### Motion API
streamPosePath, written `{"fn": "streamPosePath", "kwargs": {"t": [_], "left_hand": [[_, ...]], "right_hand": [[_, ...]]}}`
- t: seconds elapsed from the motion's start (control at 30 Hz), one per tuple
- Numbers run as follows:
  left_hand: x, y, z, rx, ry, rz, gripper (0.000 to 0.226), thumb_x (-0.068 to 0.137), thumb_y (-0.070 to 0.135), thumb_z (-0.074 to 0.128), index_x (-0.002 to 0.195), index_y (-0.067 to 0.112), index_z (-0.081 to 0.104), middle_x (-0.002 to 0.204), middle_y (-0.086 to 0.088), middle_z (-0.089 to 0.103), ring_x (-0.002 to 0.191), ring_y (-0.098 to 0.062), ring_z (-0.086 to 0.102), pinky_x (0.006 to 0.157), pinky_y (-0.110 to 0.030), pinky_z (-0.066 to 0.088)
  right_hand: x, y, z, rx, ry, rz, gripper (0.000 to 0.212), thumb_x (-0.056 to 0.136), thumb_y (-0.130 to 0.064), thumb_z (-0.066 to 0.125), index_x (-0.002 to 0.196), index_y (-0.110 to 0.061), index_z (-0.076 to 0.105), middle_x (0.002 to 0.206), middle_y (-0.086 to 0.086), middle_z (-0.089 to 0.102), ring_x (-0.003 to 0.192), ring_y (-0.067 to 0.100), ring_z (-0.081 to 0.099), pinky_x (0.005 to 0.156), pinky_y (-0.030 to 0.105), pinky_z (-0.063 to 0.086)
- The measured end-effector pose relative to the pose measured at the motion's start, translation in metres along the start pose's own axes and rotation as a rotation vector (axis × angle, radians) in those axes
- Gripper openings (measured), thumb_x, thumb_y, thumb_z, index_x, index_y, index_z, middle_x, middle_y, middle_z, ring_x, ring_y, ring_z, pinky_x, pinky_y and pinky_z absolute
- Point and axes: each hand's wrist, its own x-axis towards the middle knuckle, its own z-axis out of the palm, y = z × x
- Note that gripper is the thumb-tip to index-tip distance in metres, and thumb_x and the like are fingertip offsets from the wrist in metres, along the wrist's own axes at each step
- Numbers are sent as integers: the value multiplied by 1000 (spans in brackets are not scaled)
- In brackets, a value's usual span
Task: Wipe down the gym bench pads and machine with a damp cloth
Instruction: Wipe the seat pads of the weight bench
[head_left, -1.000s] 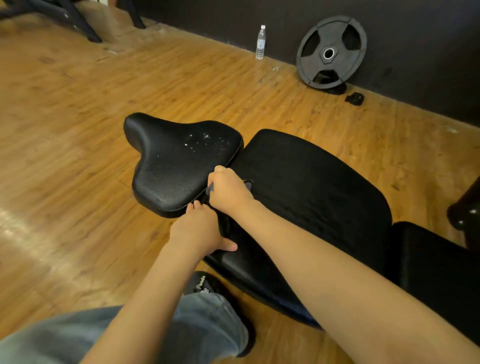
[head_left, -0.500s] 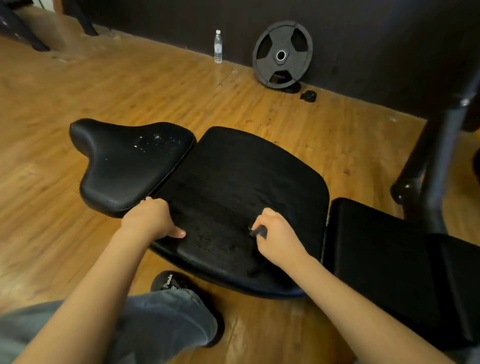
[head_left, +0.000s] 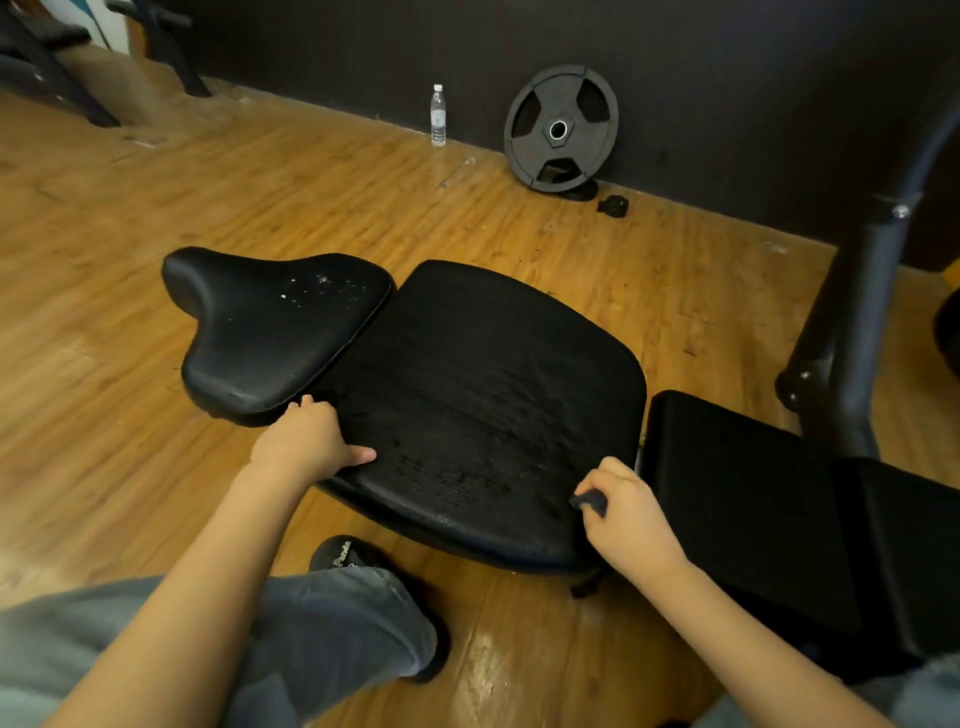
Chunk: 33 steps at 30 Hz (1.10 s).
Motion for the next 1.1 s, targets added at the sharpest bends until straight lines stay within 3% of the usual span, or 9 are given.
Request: {"fn": "streamPosePath", "kwargs": {"t": [0.13,0.23,0.43,0.6,0.73,0.87,1.03,1.1], "left_hand": [[1,-5,-3,-31,-38,7,103,79,51,68,151,4,12,158,-16,6,145,-32,12,116,-42,23],[5,-9,-5,-50,-66,-23,109,76,54,69,151,2,8,158,-17,4,145,-32,9,115,-42,21],[18,-26,-6,-47,-62,-47,104,74,56,71,148,3,20,157,-16,14,144,-31,15,111,-41,30],[31,-24,-8,-5,-100,-25,100,71,53,75,145,6,27,153,-15,24,142,-31,22,110,-43,33],[33,-18,-13,24,-126,-31,93,70,47,78,141,5,34,153,-16,26,140,-32,26,108,-42,34],[28,-16,-14,12,-104,-59,91,70,46,79,139,4,37,147,-15,35,134,-31,35,102,-40,39],[18,-8,-18,-15,-90,-88,88,72,43,78,140,4,39,141,-13,44,125,-30,47,98,-37,43],[14,-6,-20,-31,-86,-102,85,72,42,78,138,3,41,136,-13,50,122,-30,49,96,-35,43]], "right_hand": [[27,-49,20,6,-37,-91,15,87,1,52,87,-8,65,92,-1,48,91,16,50,77,21,40],[55,-101,38,19,-58,-177,17,88,0,50,91,-7,65,96,1,46,96,17,49,79,24,41],[110,-199,62,-25,-181,-288,14,87,1,52,97,-7,58,112,12,49,106,27,49,79,30,41],[142,-231,88,-148,-210,-341,18,89,-10,54,105,-7,62,115,10,44,111,26,43,76,32,34],[142,-229,88,-206,-206,-331,18,92,-15,55,109,-11,61,117,7,42,112,23,41,72,32,28],[119,-199,75,-7,-185,-329,14,89,-4,53,97,-8,63,109,6,45,107,21,42,73,28,31],[68,-110,45,122,-148,-204,20,86,3,49,84,-8,65,85,-4,40,91,17,45,73,28,39],[41,-60,31,136,-99,-134,23,83,6,51,78,-11,65,78,-9,39,83,16,46,67,22,35]]}}
